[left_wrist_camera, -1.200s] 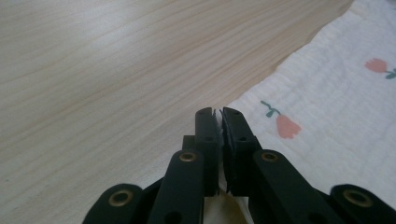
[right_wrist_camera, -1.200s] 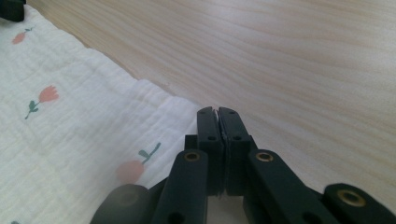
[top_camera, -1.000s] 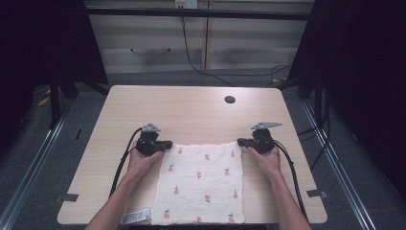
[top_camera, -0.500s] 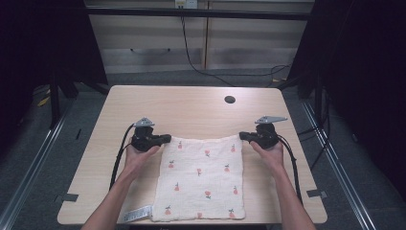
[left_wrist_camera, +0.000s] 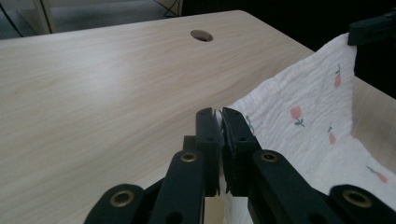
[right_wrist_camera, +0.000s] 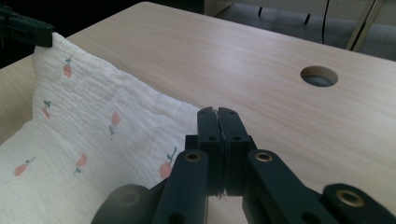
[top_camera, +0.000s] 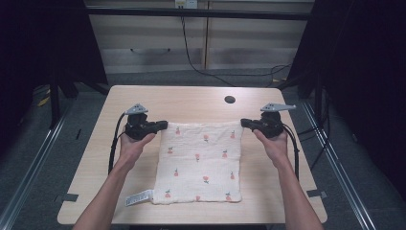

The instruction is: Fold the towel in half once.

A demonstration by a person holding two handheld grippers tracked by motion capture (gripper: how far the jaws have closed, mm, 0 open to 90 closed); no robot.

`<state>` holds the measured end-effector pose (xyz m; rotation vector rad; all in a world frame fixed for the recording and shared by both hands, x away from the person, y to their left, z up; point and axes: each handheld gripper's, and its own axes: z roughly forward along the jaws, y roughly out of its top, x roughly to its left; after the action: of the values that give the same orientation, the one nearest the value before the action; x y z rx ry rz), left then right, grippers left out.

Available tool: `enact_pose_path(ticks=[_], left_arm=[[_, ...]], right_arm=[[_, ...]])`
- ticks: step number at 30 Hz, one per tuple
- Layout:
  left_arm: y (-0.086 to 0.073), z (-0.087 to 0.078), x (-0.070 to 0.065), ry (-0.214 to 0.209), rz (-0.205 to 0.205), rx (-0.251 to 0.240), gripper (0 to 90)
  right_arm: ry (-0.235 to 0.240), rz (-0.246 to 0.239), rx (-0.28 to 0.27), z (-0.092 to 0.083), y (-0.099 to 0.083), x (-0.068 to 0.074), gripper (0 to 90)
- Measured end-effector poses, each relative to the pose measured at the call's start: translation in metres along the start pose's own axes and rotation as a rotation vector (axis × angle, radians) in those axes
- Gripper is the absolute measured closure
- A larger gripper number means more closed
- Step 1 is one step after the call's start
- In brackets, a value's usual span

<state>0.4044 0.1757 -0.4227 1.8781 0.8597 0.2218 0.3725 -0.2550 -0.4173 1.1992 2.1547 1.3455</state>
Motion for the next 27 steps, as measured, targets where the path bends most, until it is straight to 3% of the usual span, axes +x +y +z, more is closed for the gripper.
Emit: enact_pose_path(ticks=[7,11,14,19,27], left_arm=[[0.031,-0.016,-0.006,0.006,0.052,-0.053,86.2],[0.040,-0.026,-0.021,-0.021,0.101,-0.091,86.2],[0.031,-0.023,-0.025,-0.013,0.124,-0.080,86.2],[0.009,-0.018,-0.015,-0.016,0.081,-0.056,86.2],[-0.015,-0.022,-0.015,-0.023,0.066,-0.050,86.2]], right_arm=[[-0.012,-0.023,-0.043,-0.012,0.027,0.000,89.0],[0.002,-0.041,-0.109,-0.025,0.036,0.007,89.0],[0.001,-0.050,-0.100,-0.025,0.028,0.009,89.1],[0.015,-0.032,-0.072,-0.021,0.010,0.008,89.1],[0.049,-0.055,-0.060,-0.028,-0.009,0.021,89.2]])
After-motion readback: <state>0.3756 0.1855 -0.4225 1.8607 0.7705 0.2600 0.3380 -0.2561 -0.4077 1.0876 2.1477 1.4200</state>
